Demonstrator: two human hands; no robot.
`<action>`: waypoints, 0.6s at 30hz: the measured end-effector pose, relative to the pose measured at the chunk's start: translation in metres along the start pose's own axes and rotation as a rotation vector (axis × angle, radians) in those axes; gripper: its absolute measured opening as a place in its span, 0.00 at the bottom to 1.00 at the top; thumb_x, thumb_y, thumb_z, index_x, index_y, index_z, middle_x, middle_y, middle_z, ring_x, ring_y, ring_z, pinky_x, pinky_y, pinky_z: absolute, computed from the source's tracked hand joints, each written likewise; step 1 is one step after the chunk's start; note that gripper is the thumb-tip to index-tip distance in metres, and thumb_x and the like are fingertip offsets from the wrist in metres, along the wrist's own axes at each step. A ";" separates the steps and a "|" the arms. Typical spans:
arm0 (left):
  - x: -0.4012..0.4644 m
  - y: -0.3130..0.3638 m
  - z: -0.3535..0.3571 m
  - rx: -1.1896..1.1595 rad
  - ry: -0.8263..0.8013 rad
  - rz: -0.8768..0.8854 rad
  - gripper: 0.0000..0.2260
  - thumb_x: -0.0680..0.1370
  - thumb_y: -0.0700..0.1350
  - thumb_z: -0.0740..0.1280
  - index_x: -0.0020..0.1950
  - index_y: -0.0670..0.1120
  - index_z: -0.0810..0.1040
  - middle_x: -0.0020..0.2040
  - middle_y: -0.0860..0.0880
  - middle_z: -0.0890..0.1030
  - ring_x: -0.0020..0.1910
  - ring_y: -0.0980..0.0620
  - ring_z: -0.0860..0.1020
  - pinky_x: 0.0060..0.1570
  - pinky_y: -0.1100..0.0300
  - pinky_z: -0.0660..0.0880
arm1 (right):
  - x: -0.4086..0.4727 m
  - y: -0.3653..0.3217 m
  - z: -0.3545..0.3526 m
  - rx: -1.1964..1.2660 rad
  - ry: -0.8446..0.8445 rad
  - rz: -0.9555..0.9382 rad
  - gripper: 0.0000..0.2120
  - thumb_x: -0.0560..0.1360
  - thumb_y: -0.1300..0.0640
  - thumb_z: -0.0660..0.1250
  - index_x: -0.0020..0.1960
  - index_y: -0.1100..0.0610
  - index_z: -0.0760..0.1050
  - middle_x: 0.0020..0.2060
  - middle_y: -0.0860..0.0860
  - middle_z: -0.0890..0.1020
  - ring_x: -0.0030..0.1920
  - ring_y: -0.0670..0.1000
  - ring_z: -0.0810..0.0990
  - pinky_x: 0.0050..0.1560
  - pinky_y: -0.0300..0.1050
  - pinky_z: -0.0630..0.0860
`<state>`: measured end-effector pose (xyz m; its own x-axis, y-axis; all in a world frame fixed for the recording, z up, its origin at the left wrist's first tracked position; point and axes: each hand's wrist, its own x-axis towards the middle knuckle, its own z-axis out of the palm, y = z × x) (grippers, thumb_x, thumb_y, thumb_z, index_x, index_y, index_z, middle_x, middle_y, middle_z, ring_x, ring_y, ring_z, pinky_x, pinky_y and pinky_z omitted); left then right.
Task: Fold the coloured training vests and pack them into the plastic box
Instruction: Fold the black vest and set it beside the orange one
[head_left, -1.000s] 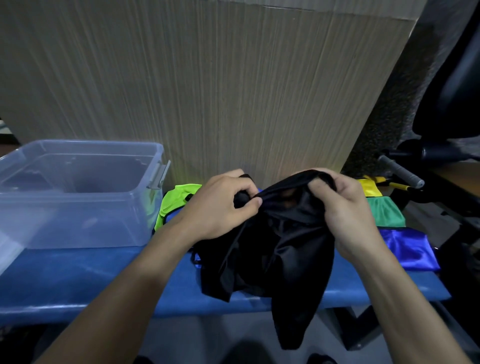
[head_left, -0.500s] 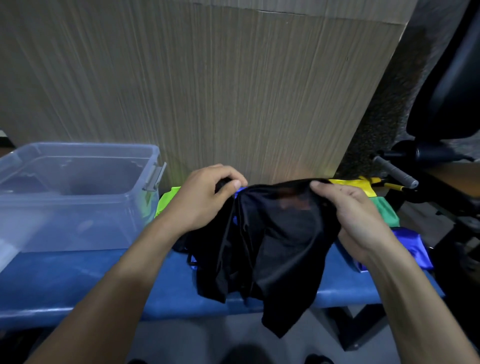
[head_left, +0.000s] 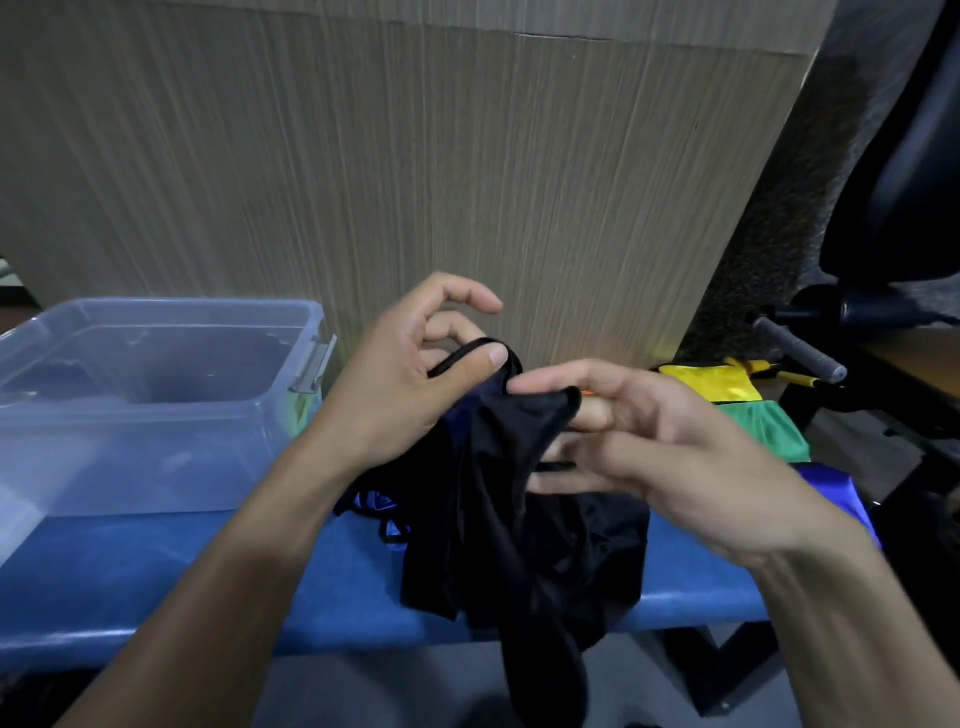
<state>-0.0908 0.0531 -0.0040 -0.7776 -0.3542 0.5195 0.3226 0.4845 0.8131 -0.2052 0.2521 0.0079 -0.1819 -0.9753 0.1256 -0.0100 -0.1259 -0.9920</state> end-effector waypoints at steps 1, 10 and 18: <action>0.000 -0.001 -0.001 -0.006 0.007 -0.002 0.11 0.79 0.42 0.72 0.59 0.50 0.76 0.43 0.45 0.82 0.37 0.35 0.80 0.41 0.52 0.75 | 0.004 0.004 0.004 -0.211 0.100 -0.051 0.15 0.81 0.71 0.59 0.62 0.60 0.78 0.44 0.63 0.83 0.46 0.55 0.85 0.50 0.44 0.81; -0.002 0.001 -0.002 0.033 -0.046 0.019 0.09 0.78 0.41 0.73 0.56 0.48 0.76 0.42 0.44 0.84 0.37 0.34 0.80 0.42 0.51 0.73 | 0.038 0.025 0.027 -0.952 0.638 -0.450 0.07 0.71 0.56 0.76 0.36 0.52 0.80 0.49 0.45 0.80 0.52 0.44 0.80 0.52 0.34 0.72; -0.010 -0.002 -0.010 0.039 -0.221 0.004 0.16 0.80 0.33 0.68 0.65 0.46 0.73 0.54 0.49 0.80 0.47 0.52 0.80 0.50 0.55 0.77 | 0.054 0.021 0.021 -0.821 0.709 -0.409 0.15 0.68 0.58 0.73 0.30 0.56 0.68 0.23 0.45 0.67 0.26 0.41 0.64 0.29 0.36 0.59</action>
<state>-0.0786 0.0479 -0.0083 -0.8770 -0.1709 0.4490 0.3079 0.5174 0.7984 -0.1950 0.1930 -0.0059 -0.5252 -0.5353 0.6615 -0.7836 0.0010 -0.6213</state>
